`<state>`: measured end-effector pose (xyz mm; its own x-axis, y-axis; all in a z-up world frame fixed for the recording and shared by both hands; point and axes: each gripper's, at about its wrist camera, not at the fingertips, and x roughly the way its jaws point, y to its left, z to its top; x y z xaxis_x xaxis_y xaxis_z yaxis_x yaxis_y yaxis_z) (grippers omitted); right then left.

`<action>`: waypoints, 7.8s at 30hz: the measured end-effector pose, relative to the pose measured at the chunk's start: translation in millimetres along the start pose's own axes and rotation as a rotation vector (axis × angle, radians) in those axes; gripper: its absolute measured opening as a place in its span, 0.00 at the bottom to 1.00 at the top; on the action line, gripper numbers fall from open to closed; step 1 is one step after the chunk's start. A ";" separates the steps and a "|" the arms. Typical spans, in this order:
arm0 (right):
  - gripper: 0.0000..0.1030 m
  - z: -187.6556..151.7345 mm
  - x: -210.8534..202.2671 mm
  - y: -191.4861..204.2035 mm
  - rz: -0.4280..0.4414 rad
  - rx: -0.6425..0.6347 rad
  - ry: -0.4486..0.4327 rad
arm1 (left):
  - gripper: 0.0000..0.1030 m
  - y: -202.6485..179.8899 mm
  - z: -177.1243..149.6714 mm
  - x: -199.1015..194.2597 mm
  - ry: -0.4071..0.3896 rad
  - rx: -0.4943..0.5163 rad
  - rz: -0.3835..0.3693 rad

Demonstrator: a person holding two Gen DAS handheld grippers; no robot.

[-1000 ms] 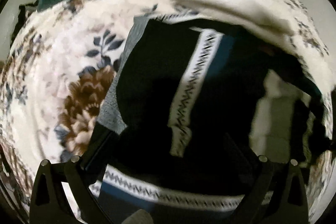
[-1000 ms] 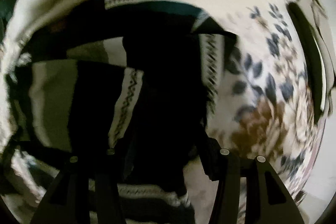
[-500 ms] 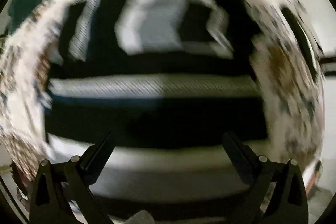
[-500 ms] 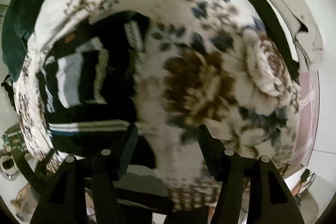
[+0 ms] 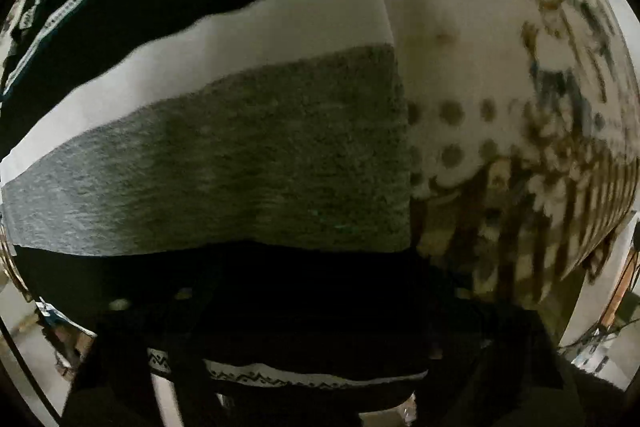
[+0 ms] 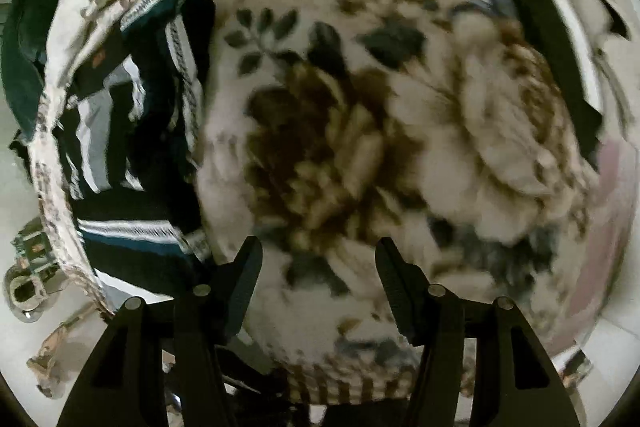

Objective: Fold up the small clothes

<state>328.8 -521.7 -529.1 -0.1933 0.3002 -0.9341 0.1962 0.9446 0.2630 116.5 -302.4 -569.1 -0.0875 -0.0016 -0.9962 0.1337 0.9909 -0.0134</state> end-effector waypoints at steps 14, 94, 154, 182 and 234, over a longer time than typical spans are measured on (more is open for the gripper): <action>0.59 155.9 52.6 30.0 0.329 0.167 -0.029 | 0.08 43.5 -17.9 -95.9 -0.178 -0.115 -0.025; 0.45 -143.9 169.3 340.9 -0.050 -0.368 0.259 | 0.59 413.4 -254.4 -12.4 0.055 -1.012 -0.079; 0.45 119.5 177.8 666.1 -0.165 -0.418 -0.016 | 0.40 466.1 -216.8 -21.5 -0.221 -0.933 -0.193; 0.24 -312.3 296.4 331.4 -0.015 -0.407 0.448 | 0.51 434.7 -230.3 -54.1 -0.193 -0.941 -0.182; 0.50 -357.1 270.2 237.5 0.349 0.105 0.138 | 0.63 469.7 -140.1 10.1 -0.131 -0.420 -0.423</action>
<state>-20.1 -168.9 -632.8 -0.2234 0.6227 -0.7499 0.3686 0.7662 0.5264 40.1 181.8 -573.4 0.0782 -0.3969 -0.9145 -0.2892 0.8689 -0.4018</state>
